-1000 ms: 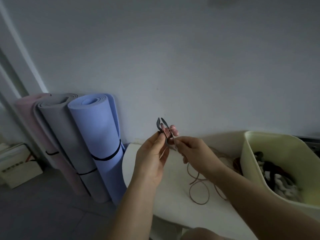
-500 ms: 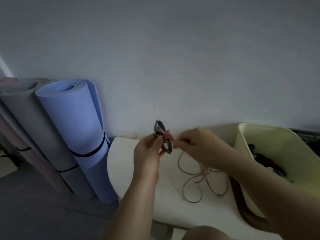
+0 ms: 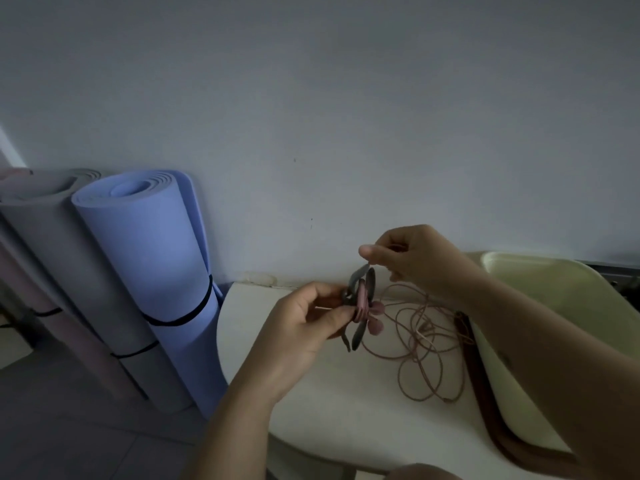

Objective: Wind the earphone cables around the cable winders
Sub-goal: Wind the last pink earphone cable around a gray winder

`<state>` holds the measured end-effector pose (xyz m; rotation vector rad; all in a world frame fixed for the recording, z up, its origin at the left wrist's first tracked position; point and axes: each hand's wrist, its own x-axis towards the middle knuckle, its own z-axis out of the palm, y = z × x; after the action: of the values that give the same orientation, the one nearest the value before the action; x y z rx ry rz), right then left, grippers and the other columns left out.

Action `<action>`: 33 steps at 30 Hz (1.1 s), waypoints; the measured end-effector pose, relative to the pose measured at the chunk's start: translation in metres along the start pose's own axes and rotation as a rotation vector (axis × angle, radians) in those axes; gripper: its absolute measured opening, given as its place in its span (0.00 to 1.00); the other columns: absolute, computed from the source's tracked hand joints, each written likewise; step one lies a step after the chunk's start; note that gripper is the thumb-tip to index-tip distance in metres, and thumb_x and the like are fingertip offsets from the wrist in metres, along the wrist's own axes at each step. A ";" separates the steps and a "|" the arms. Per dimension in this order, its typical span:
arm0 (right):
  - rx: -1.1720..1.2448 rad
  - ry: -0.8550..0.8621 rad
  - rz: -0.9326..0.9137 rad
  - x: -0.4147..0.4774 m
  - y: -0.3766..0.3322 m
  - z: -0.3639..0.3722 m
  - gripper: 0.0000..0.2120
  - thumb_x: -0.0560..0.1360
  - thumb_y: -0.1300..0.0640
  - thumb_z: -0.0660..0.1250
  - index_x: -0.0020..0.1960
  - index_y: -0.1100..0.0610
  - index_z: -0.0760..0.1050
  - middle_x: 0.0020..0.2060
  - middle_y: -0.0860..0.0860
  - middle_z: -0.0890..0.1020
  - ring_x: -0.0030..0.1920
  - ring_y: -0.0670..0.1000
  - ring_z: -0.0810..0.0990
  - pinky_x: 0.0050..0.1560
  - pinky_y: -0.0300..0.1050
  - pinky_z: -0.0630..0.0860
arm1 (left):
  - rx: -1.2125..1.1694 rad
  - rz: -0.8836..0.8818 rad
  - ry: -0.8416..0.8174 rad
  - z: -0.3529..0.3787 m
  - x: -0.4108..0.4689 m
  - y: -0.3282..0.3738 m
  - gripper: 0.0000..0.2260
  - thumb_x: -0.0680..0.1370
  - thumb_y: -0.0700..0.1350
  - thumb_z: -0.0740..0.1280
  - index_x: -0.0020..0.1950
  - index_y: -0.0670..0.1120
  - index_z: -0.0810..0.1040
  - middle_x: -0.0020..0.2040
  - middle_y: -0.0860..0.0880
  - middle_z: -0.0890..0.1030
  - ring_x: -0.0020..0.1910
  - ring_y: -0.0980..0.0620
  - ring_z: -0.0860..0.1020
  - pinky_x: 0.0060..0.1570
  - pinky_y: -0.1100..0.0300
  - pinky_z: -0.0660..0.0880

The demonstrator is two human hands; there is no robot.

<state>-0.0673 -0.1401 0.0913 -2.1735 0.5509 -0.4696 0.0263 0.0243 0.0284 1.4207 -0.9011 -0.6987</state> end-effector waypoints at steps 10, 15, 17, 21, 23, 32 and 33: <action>0.002 -0.096 0.030 -0.020 0.019 0.070 0.14 0.80 0.51 0.59 0.40 0.49 0.79 0.25 0.44 0.70 0.25 0.42 0.67 0.32 0.37 0.69 | -0.664 -0.069 0.284 -0.004 0.016 -0.006 0.11 0.79 0.39 0.62 0.57 0.38 0.80 0.51 0.44 0.85 0.54 0.51 0.82 0.53 0.61 0.78; -0.326 -0.220 -0.175 -0.027 0.007 0.063 0.13 0.81 0.58 0.57 0.60 0.54 0.78 0.23 0.38 0.72 0.27 0.36 0.72 0.31 0.31 0.65 | -0.688 -0.135 0.371 -0.006 0.019 -0.008 0.09 0.80 0.40 0.62 0.51 0.43 0.82 0.46 0.48 0.86 0.45 0.57 0.82 0.48 0.63 0.77; -0.430 -0.234 -0.222 -0.026 0.005 0.059 0.14 0.81 0.56 0.57 0.62 0.52 0.77 0.33 0.39 0.76 0.31 0.40 0.73 0.37 0.35 0.68 | -0.707 -0.170 0.375 -0.005 0.019 -0.009 0.09 0.80 0.40 0.63 0.50 0.44 0.83 0.46 0.49 0.86 0.46 0.57 0.82 0.50 0.61 0.77; -0.637 -0.297 -0.256 -0.023 -0.002 0.050 0.14 0.81 0.51 0.55 0.56 0.50 0.79 0.43 0.47 0.82 0.38 0.46 0.75 0.47 0.46 0.76 | -0.548 -0.210 0.401 -0.001 0.019 -0.012 0.08 0.80 0.39 0.64 0.51 0.43 0.83 0.48 0.48 0.86 0.49 0.56 0.83 0.46 0.61 0.77; -0.679 -0.294 -0.267 -0.021 -0.011 0.043 0.14 0.81 0.50 0.55 0.51 0.53 0.79 0.37 0.48 0.80 0.34 0.46 0.74 0.44 0.46 0.77 | -0.373 -0.174 0.447 0.000 0.020 -0.014 0.06 0.78 0.38 0.66 0.51 0.41 0.82 0.47 0.47 0.86 0.48 0.53 0.83 0.43 0.60 0.78; -0.370 -0.021 -0.154 0.005 -0.027 -0.009 0.12 0.74 0.46 0.67 0.38 0.53 0.78 0.30 0.48 0.77 0.27 0.43 0.70 0.30 0.33 0.68 | 0.014 0.007 0.121 -0.004 0.009 0.002 0.06 0.80 0.38 0.64 0.54 0.44 0.78 0.46 0.51 0.86 0.49 0.56 0.83 0.43 0.68 0.76; -0.344 -0.020 -0.140 0.007 -0.025 -0.008 0.12 0.74 0.45 0.67 0.38 0.53 0.78 0.30 0.49 0.77 0.28 0.44 0.71 0.32 0.36 0.71 | 0.018 0.013 0.084 -0.005 0.009 0.002 0.06 0.80 0.37 0.63 0.54 0.43 0.78 0.47 0.51 0.86 0.49 0.56 0.83 0.44 0.68 0.77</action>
<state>-0.0600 -0.1351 0.1168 -2.5553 0.4991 -0.4525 0.0343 0.0194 0.0319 1.4481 -0.8522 -0.6179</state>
